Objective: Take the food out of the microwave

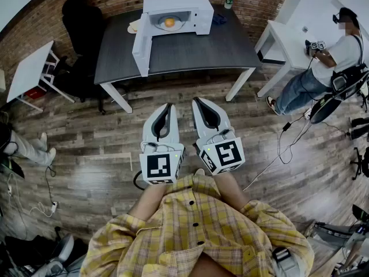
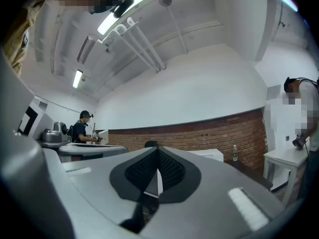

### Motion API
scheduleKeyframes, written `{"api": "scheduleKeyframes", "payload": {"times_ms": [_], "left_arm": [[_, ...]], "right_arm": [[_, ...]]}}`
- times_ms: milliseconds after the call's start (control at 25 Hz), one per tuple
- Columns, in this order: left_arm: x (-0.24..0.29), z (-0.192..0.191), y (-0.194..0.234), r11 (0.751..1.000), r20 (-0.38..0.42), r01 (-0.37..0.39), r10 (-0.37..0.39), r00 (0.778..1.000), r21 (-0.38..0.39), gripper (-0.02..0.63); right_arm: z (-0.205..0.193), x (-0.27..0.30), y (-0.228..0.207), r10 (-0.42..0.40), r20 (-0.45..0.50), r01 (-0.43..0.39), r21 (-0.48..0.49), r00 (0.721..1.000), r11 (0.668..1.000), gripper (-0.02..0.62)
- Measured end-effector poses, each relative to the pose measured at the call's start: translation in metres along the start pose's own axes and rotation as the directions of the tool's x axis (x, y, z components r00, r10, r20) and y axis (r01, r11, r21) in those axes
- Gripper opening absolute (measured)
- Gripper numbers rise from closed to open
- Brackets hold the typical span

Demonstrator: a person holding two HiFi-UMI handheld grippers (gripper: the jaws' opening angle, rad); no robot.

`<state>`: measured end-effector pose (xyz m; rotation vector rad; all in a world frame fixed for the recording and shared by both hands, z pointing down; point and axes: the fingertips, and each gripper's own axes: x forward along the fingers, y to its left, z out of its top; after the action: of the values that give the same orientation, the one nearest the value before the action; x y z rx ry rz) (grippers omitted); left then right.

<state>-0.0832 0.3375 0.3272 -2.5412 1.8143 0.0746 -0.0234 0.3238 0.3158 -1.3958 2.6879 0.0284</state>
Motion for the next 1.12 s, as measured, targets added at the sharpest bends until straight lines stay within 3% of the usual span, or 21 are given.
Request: {"api": "scheduleKeyframes", "payload": {"times_ms": [760,1120], "left_arm": [[0.026,-0.02,-0.064,0.994,0.008,-0.105,0.105,0.994,0.025,0.0],[0.044,-0.037,-0.074,0.992,-0.023,-0.129,0.129,0.991,0.012,0.0]], "right_arm": [[0.0,-0.042,-0.078,0.018,0.057,-0.018,-0.001,0.998,1.0,0.003],[-0.015,-0.037,-0.098,0.043,0.02,-0.044,0.029,0.999,0.999,0.003]]}}
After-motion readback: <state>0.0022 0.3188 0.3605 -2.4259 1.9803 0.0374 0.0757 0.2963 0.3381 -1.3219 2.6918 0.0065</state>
